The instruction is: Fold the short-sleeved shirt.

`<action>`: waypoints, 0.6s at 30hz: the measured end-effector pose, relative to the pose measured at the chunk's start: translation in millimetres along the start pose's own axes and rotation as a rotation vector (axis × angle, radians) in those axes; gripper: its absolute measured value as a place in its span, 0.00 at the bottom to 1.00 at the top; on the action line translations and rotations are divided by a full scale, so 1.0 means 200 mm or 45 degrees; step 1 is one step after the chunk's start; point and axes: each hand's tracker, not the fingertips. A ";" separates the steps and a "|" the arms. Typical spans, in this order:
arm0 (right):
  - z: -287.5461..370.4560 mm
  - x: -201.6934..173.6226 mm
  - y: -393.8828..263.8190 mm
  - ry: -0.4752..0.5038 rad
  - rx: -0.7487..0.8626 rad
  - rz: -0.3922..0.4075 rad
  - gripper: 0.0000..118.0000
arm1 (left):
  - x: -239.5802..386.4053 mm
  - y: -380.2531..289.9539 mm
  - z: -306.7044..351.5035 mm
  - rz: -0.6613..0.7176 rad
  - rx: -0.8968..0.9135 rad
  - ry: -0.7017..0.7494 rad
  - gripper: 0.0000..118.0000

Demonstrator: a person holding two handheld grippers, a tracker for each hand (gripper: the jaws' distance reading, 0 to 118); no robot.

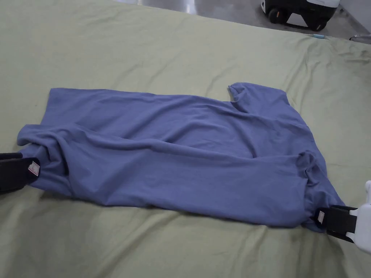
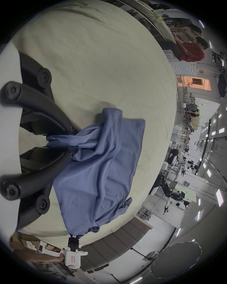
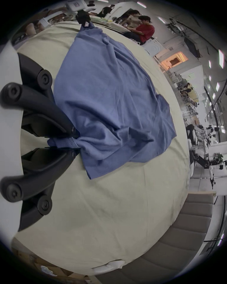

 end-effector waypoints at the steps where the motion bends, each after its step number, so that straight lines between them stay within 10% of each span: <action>1: 0.03 -0.01 -0.01 0.011 0.012 0.011 0.12 | 0.00 0.00 0.03 -0.001 0.015 -0.012 0.10; 18: 0.70 0.13 -0.40 -0.044 0.036 -0.056 0.12 | -0.14 -0.30 0.57 0.131 -0.039 -0.006 0.07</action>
